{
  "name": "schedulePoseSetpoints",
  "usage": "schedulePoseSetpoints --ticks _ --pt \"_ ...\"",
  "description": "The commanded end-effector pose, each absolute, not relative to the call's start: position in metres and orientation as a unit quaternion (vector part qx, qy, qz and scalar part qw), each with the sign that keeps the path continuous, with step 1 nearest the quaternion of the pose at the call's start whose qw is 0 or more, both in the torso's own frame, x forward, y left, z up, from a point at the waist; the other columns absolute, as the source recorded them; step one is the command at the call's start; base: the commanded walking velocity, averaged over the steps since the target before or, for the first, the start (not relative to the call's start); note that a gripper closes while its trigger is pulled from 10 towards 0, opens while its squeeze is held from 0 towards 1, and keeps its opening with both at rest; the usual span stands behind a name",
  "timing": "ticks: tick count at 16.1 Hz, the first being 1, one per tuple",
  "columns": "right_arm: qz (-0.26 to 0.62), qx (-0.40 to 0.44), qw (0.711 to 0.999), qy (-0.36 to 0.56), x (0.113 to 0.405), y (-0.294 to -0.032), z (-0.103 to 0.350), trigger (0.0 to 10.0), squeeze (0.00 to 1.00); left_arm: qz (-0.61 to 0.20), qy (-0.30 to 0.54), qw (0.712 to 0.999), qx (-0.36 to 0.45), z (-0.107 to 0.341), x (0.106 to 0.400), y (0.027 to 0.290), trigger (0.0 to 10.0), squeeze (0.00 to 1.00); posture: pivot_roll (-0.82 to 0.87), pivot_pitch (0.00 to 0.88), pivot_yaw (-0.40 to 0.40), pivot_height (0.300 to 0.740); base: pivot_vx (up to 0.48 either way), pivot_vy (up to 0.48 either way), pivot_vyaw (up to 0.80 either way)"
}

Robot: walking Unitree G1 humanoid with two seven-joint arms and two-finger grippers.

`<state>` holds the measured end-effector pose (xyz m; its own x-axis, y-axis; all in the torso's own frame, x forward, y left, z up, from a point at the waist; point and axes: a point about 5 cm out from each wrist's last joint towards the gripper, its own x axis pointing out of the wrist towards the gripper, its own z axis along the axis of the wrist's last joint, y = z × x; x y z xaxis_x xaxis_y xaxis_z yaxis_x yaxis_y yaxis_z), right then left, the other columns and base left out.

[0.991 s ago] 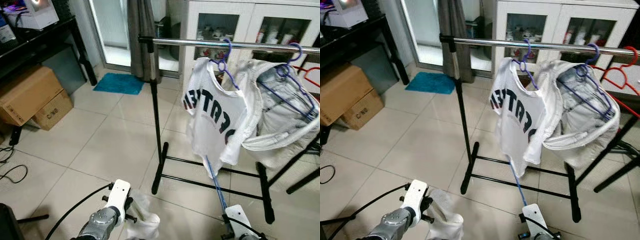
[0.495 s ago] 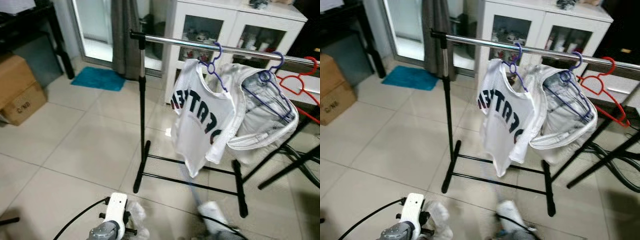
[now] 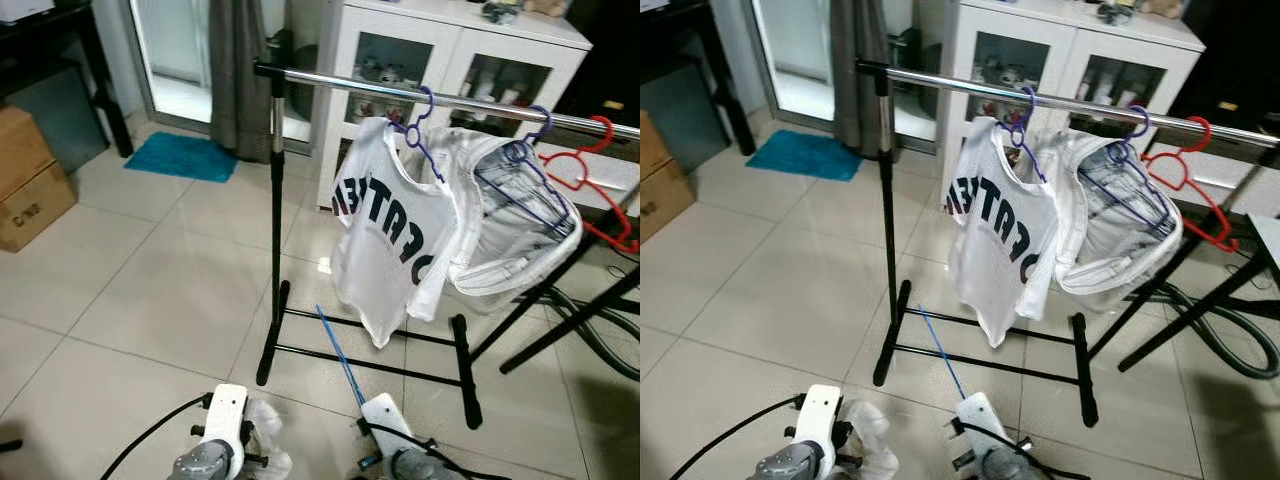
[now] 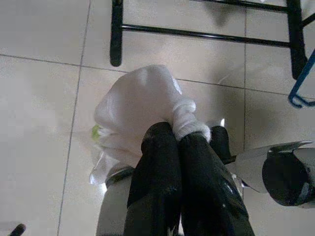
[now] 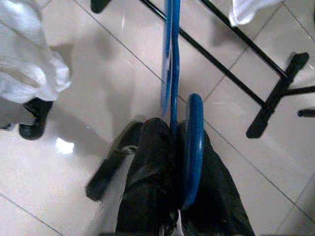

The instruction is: Hang hanger

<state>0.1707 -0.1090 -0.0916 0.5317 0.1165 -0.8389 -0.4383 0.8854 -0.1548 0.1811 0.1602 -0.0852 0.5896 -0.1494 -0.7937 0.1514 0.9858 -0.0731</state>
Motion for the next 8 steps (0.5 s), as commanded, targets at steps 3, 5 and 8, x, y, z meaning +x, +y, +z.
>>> schedulePoseSetpoints --ticks 3,5,8 --pt "0.134 -0.158 0.858 0.471 0.1737 -0.1215 -0.0915 10.0 0.0 -0.091 0.443 0.892 0.004 -0.0832 0.1866 0.1535 10.0 0.0 -0.01 0.0 -0.061 0.74 0.0 0.0 0.0" --pt "0.139 -0.165 0.854 0.473 0.1736 -0.1204 -0.0917 10.0 0.0 -0.094 0.443 0.891 0.007 -0.0829 0.1874 0.1524 10.0 0.0 -0.01 0.0 -0.053 0.74 0.0 0.0 0.0" --pt "0.128 -0.157 0.859 0.47 0.1754 -0.1215 -0.0908 10.0 0.0 -0.102 0.443 0.891 0.012 -0.0821 0.1895 0.1508 10.0 0.0 -0.02 0.0 -0.034 0.74 0.0 0.0 0.0"
